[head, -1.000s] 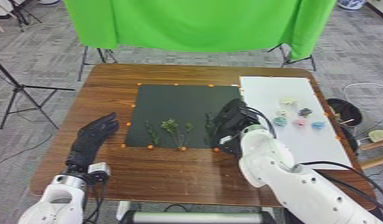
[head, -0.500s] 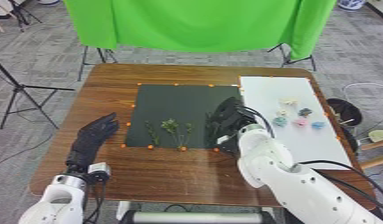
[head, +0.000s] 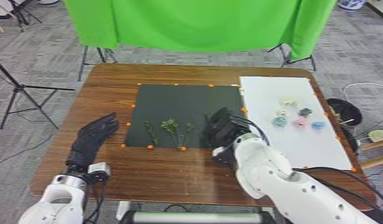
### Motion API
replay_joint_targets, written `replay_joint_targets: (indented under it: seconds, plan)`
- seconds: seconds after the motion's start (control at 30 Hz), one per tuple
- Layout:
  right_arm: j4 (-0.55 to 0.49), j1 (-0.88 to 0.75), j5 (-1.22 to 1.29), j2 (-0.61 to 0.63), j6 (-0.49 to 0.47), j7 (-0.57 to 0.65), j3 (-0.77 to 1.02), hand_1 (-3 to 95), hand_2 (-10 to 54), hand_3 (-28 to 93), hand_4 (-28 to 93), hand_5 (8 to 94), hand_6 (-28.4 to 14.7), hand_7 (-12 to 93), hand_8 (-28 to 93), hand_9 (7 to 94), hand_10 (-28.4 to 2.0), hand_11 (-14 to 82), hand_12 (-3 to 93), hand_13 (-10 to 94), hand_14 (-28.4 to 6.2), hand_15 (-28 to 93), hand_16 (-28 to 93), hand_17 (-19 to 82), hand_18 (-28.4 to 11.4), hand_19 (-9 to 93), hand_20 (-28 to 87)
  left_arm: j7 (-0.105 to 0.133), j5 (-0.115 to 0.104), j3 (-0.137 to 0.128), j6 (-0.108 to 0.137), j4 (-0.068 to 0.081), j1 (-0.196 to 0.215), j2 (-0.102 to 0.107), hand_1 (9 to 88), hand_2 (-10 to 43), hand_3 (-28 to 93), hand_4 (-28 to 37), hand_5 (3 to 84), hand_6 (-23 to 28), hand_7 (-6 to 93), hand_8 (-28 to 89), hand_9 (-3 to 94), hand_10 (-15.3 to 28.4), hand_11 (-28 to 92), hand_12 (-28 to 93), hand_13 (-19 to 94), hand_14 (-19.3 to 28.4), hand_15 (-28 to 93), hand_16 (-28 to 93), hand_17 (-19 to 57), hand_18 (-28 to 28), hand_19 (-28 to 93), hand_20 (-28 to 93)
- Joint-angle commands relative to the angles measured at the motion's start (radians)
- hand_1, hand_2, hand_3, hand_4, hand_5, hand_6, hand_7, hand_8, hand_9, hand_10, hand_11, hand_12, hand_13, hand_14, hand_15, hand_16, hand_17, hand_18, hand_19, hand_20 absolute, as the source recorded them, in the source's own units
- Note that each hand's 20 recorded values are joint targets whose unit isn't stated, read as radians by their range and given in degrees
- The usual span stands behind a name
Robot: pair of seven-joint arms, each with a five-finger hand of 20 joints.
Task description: Arrange flowers
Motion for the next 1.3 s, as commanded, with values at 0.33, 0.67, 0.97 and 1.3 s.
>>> replay_joint_targets:
  seconds: [0.33, 0.67, 0.97, 1.3]
  plan:
    - [-0.018, 0.014, 0.004, 0.074, -0.038, -0.016, -0.003, 48.1, -9.5, 65, -1, 66.1, -2.8, 29, 13, 87.1, -10.8, 13.6, 29.9, 94, -2.1, 50, 23, 74, -5.0, 84, 35, -0.025, -0.006, 0.007, -0.011, 0.008, 0.022, -0.005, 26.1, -9.5, 70, -22.6, 43.3, 2.1, 11.1, -7, 41.8, 12.3, 15, 11, 34, 14.4, 10, 0, 7.2, 9.7, 2, 16]
    - [-0.019, 0.069, 0.022, 0.079, -0.046, -0.044, -0.026, 47.8, -9.5, 65, -1, 66.6, -2.7, 29, 12, 87.0, -10.8, 14.0, 29.6, 94, -2.1, 50, 23, 74, -5.2, 85, 34, -0.021, -0.003, 0.015, -0.014, 0.011, 0.013, -0.003, 26.1, -9.5, 70, -22.5, 43.3, 2.2, 11.1, -7, 41.7, 12.3, 15, 11, 34, 14.4, 10, 0, 7.1, 9.7, 2, 16]
    - [-0.051, 0.091, 0.049, 0.092, -0.054, -0.081, -0.023, 47.4, -9.5, 65, -2, 66.7, -2.7, 29, 12, 87.0, -11.0, 14.4, 29.6, 94, -2.1, 50, 23, 73, -5.4, 85, 33, -0.015, -0.004, 0.019, -0.011, 0.015, 0.006, -0.006, 26.2, -9.5, 70, -22.5, 43.4, 2.2, 11.0, -7, 41.8, 12.3, 15, 11, 34, 14.3, 10, 0, 7.1, 9.7, 2, 16]
    - [-0.169, 0.001, -0.138, 0.180, -0.046, -0.125, 0.193, 42.7, -9.5, 67, -5, 65.8, -2.0, 28, 12, 81.6, -12.3, 20.0, 22.7, 94, -2.2, 47, 26, 72, -5.8, 87, 31, -0.011, -0.005, 0.019, -0.008, 0.014, 0.008, -0.009, 26.2, -9.5, 70, -22.5, 43.3, 2.1, 11.1, -7, 41.8, 12.3, 15, 11, 34, 14.3, 10, 0, 7.1, 9.7, 2, 16]
